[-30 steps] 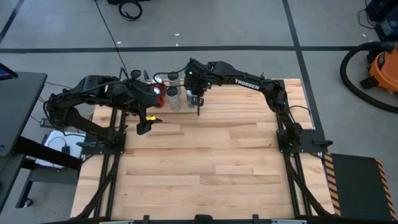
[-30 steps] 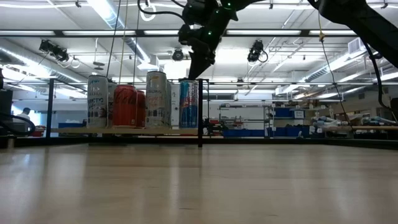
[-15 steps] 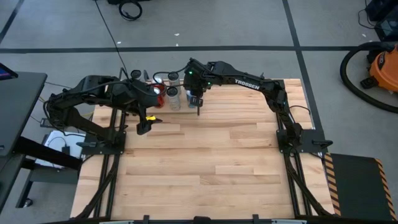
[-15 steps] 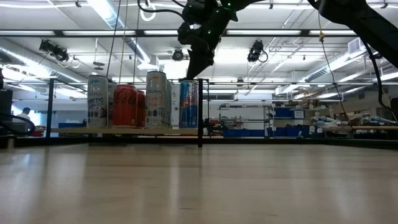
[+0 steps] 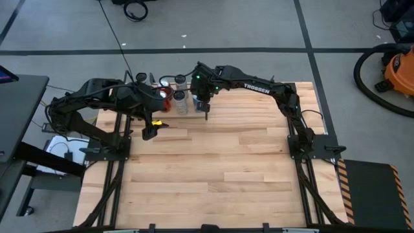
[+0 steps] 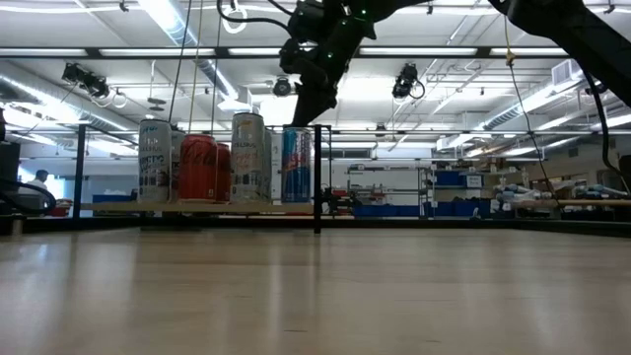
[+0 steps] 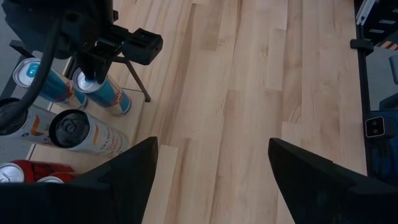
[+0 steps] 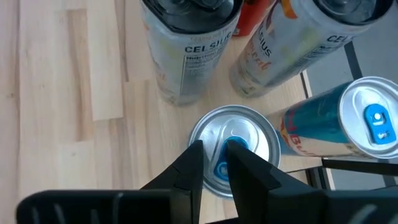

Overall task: Place canned beverage on shelf
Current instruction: Put the white-yellow soda can on the shelf aligned with the other white-yellow soda can, then put the blue soda can on the shelf aligned with the other blue soda can, then return to Home Position

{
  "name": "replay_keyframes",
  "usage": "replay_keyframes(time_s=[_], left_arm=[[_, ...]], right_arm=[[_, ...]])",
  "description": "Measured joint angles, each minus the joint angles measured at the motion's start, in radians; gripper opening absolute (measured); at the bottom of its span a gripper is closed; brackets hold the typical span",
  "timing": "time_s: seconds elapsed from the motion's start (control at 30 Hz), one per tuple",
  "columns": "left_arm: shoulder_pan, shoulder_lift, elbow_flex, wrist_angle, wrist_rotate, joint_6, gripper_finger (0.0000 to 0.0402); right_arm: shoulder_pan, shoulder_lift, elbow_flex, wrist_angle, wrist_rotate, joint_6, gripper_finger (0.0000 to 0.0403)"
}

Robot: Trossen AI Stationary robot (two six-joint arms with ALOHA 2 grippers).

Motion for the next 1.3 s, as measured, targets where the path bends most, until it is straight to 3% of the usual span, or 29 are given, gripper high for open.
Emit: replay_keyframes(time_s=[0.6,0.93,1.17,1.3], left_arm=[[0.000,0.000,0.000,0.000,0.000,0.000,0.0307],[0.000,0.000,0.000,0.000,-0.001,0.046,0.0307],[-0.002,-0.021,-0.001,-0.058,-0.011,0.059,0.0307],[-0.003,-0.093,-0.060,-0.022,-0.051,0.027,0.0307]], right_arm=[[-0.002,0.004,0.009,0.031,-0.014,-0.007,0.0079],[0.001,-0.042,0.010,0.000,0.034,-0.010,0.0079],[0.008,-0.147,0.010,-0.053,0.021,0.000,0.0079],[0.008,-0.257,0.011,-0.059,-0.066,0.056,0.0079]])
